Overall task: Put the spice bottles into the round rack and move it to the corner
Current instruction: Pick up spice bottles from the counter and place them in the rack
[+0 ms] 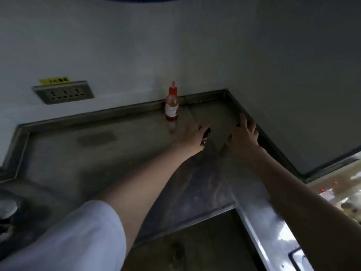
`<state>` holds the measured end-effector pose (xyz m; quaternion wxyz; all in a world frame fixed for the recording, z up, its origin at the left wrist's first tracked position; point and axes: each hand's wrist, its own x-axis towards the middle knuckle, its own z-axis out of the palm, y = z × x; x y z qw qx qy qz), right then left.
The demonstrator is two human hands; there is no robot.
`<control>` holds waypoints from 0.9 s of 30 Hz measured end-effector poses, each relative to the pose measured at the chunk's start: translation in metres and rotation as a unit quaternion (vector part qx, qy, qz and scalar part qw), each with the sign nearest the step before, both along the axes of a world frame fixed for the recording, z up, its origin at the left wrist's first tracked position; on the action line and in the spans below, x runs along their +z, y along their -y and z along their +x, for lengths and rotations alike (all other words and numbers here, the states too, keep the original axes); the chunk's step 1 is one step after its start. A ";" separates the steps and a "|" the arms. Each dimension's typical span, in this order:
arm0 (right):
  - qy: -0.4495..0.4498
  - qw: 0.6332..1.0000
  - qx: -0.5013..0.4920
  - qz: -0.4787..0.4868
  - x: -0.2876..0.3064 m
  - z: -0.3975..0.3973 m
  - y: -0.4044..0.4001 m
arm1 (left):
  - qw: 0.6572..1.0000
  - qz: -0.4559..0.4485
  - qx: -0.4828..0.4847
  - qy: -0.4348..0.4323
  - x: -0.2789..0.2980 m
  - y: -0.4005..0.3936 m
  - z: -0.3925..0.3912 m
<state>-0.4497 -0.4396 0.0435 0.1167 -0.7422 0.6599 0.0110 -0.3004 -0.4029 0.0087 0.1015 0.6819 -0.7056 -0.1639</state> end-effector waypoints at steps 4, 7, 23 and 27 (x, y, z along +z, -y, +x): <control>0.018 0.998 -0.012 0.053 -0.025 -0.019 0.035 | 0.998 0.040 -0.011 0.046 -0.007 0.022 -0.022; 0.006 0.998 0.032 0.060 -0.047 -0.024 0.048 | 0.998 0.049 0.008 0.048 -0.016 0.028 -0.026; 0.159 0.962 0.212 0.067 -0.002 0.145 -0.021 | 0.971 0.108 0.161 -0.137 0.027 -0.076 0.079; 0.197 0.924 0.311 0.105 0.017 0.239 -0.079 | 0.958 0.088 0.244 -0.126 0.059 -0.164 0.179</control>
